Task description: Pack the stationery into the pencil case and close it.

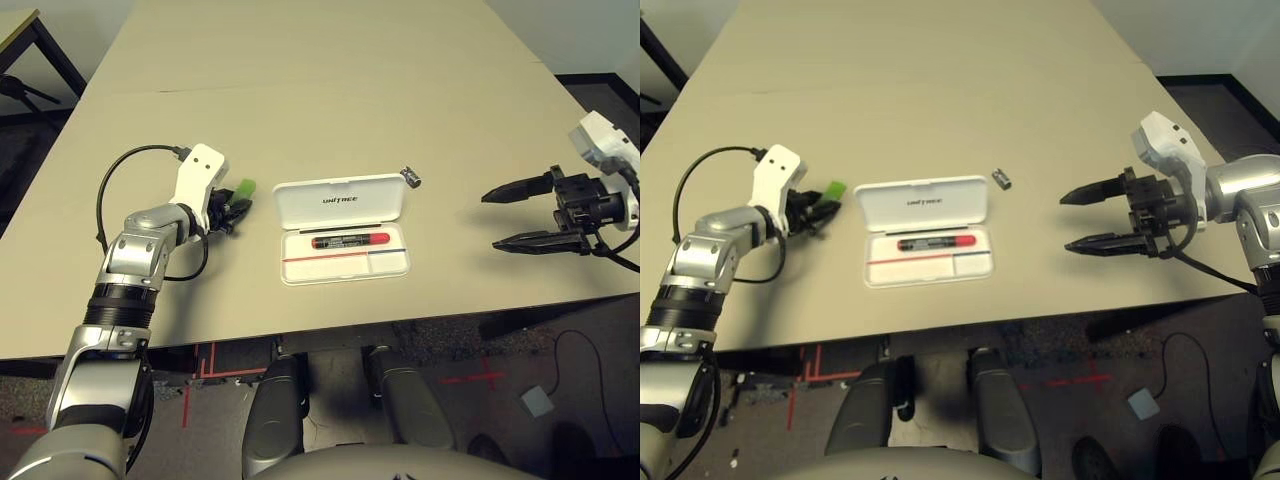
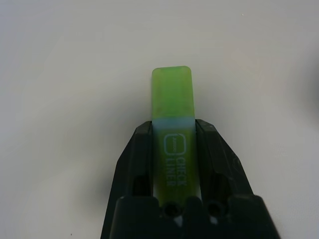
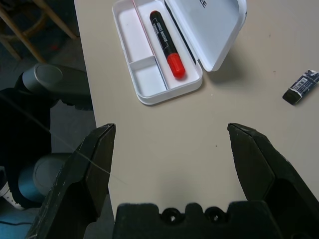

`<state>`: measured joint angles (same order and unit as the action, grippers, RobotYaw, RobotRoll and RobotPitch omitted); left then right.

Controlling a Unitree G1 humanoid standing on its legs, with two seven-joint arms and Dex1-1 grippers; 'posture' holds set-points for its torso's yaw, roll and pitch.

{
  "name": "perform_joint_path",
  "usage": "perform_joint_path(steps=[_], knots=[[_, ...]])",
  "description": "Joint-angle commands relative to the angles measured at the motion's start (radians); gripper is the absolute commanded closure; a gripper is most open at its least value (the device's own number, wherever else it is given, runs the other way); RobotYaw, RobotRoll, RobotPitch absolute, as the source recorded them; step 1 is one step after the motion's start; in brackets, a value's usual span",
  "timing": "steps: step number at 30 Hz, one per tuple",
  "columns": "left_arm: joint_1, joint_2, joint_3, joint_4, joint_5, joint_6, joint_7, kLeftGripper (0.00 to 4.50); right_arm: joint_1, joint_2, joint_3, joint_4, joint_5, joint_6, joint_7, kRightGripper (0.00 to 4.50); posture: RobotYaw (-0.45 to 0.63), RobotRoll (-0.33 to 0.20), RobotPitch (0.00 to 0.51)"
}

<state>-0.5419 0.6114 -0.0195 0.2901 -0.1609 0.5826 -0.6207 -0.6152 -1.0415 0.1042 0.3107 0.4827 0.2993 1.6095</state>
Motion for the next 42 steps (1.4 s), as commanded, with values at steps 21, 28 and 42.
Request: perform_joint_path(steps=[21,28,42], knots=[[0.215,0.199,0.068,-0.312,-0.046,-0.027,-0.177,3.39,-0.104,0.107,0.051,0.101,-0.029,-0.049,0.005,0.0,0.04,0.0,0.155],[0.362,0.273,0.117,-0.452,-0.1,-0.083,-0.297,3.39,-0.117,0.099,0.078,0.13,-0.018,-0.075,0.005,0.0,0.05,0.0,0.154],[0.367,0.332,0.045,-0.659,-0.164,-0.172,-0.482,3.39,-0.13,-0.027,0.155,0.18,0.038,-0.151,0.005,0.0,0.05,0.0,0.156]])
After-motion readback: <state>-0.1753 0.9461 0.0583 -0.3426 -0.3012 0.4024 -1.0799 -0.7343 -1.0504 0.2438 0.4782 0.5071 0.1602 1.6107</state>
